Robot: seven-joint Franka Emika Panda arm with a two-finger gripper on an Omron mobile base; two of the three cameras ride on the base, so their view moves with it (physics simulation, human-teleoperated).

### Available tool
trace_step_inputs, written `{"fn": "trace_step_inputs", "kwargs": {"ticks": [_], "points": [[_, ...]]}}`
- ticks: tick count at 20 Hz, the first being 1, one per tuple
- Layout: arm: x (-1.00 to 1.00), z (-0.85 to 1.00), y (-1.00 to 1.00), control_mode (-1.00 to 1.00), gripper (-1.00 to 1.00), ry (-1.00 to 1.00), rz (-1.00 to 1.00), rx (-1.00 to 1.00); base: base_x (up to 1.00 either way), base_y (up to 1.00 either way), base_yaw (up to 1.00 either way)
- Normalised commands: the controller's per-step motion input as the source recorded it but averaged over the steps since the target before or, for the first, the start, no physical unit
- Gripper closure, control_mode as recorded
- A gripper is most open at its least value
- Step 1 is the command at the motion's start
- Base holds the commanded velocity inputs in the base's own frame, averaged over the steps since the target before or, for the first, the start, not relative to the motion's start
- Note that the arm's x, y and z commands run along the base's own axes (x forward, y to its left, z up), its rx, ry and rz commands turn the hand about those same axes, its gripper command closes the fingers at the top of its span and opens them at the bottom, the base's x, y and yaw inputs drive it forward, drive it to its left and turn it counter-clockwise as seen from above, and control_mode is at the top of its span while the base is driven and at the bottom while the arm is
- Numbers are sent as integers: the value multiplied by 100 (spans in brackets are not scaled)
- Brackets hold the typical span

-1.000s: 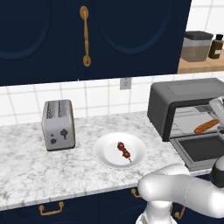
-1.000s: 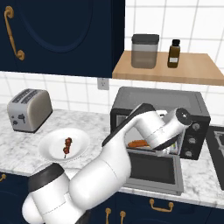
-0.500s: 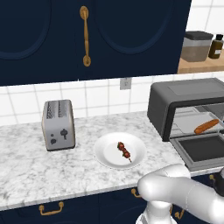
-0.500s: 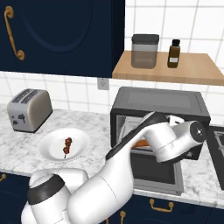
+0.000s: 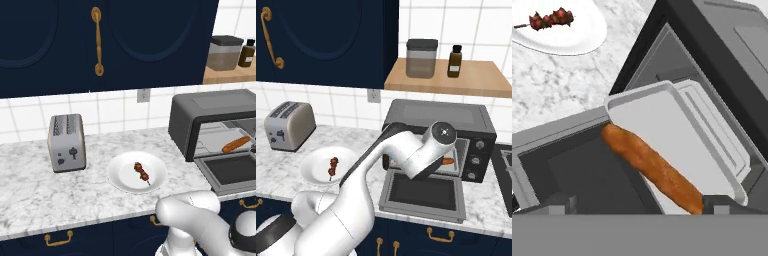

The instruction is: Pick up the kebab skewer and baguette bread, and place them inside the toaster oven. Close the toaster oven door and start by setting the timer.

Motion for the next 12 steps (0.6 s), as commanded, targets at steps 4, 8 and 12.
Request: {"fn": "trace_step_inputs", "kwargs": {"ticks": [4,8,12], "points": [[-51,0,46,-100,-100,20,-41,21,0,0,0],[-48,7,43,-100,-100,22,-41,24,0,0,0],[-47,18,38,-100,-100,24,-41,27,0,0,0]]}}
